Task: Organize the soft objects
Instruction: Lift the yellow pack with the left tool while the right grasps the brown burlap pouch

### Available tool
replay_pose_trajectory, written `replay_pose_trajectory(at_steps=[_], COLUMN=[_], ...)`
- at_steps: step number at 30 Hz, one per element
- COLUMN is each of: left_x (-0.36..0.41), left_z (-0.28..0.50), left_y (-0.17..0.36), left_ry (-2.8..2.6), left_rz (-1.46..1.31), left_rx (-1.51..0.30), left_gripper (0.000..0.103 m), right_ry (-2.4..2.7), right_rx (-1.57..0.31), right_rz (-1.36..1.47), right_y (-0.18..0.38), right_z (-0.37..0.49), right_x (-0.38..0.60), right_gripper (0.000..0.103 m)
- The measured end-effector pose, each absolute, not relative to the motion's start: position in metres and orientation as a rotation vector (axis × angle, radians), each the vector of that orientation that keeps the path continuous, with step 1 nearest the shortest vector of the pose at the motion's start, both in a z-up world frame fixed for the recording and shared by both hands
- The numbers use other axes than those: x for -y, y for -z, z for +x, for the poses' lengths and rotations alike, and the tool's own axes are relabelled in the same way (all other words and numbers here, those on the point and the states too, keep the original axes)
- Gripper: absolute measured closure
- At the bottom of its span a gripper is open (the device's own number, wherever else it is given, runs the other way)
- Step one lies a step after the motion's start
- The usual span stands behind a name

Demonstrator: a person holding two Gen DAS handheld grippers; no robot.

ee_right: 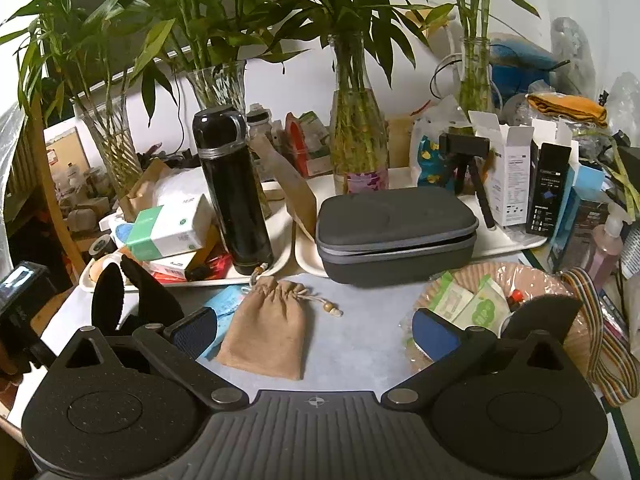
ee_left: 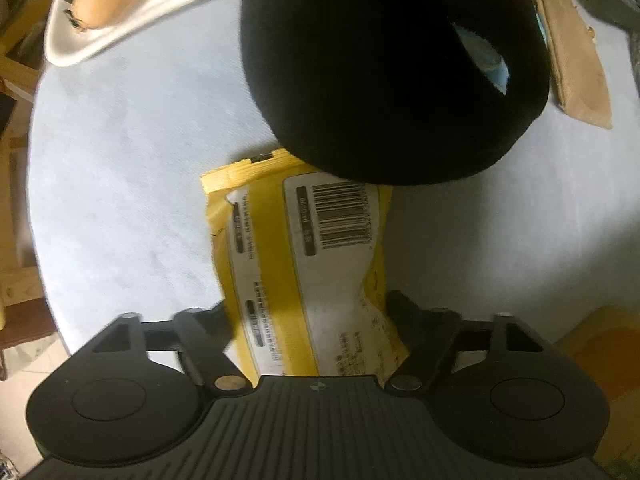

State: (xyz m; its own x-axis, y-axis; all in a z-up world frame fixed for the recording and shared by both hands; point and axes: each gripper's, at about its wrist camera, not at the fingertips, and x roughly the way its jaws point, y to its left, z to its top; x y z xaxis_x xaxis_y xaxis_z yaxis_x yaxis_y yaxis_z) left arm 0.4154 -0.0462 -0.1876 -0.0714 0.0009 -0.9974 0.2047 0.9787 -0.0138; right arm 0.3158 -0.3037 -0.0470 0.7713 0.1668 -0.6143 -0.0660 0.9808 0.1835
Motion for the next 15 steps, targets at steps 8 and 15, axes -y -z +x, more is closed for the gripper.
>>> replay_pose_trajectory(at_steps=[8,15], left_x=[-0.017,-0.041], left_z=[0.392,0.360], left_y=[0.162,0.138], left_ry=[0.197,0.191], left_rz=[0.129,0.094], left_rx=[-1.547,-1.415], left_gripper=[0.041,0.042], right_ry=[-0.139,-0.173], right_rx=[-0.692,-0.684], right_rz=[0.120,0.045], right_y=[0.053,0.061], right_z=[0.323,0.337], right_x=[0.298,0.289], right_gripper=[0.000,0.000])
